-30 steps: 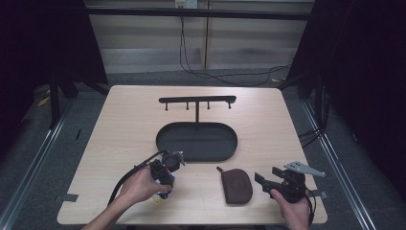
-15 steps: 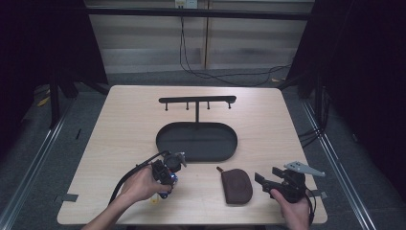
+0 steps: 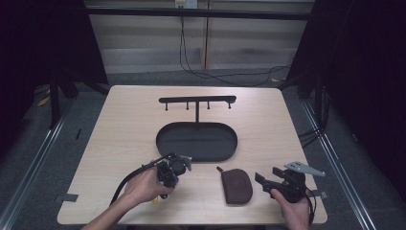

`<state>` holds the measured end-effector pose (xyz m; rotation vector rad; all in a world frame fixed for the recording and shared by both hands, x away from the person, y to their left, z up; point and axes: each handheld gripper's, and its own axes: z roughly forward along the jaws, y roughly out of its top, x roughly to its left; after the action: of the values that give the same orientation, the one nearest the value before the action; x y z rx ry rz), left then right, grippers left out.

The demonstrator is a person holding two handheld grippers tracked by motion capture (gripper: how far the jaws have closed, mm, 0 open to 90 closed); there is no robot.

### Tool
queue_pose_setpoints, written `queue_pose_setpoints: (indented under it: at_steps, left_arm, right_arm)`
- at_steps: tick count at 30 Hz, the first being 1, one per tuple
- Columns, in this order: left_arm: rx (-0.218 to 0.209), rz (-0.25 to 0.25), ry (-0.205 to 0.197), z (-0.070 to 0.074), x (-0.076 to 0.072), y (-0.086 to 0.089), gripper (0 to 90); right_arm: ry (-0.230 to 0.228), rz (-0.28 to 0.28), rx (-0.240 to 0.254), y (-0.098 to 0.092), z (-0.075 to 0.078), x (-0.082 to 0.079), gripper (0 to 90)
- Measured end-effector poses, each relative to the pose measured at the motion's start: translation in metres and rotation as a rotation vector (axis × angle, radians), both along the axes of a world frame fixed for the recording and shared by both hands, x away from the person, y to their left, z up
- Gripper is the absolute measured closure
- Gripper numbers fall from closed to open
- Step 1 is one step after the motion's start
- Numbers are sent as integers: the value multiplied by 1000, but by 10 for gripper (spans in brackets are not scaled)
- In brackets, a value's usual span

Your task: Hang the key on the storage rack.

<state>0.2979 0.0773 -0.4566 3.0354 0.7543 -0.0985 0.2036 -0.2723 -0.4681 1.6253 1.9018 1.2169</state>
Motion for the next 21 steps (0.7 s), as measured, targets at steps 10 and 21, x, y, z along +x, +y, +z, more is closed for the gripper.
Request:
queue_pose_setpoints:
  at_steps: [10, 21]
  left_arm:
    - [-69, 8, 47, 19, 10, 17, 876]
    - [-141, 75, 75, 42, 21, 35, 877]
  right_arm:
    - [4, -5, 1, -1, 0, 1, 207]
    - [-6, -1, -7, 0, 1, 0, 199]
